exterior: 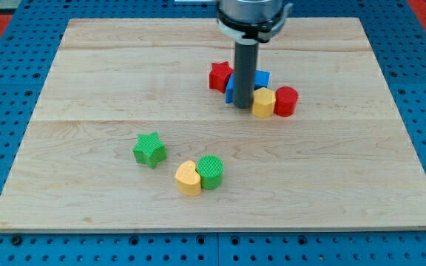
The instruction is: Move the yellow hexagon diagonal top left of the blue triangle
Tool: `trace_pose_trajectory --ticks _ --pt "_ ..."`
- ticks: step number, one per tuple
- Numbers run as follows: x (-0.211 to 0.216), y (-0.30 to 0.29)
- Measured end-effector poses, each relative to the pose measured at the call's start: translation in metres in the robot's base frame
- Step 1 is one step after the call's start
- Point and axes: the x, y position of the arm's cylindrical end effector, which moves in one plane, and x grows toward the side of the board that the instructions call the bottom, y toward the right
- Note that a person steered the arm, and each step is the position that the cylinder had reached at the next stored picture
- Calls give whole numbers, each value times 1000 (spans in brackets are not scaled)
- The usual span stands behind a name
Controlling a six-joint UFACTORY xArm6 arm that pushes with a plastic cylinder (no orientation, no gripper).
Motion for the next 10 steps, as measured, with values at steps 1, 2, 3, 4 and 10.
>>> trace_pose_trajectory --ticks 1,2,3,4,10 --pt "44 -35" --pt "51 48" --pt "49 98" --pt "13 56" --pt "-13 -16"
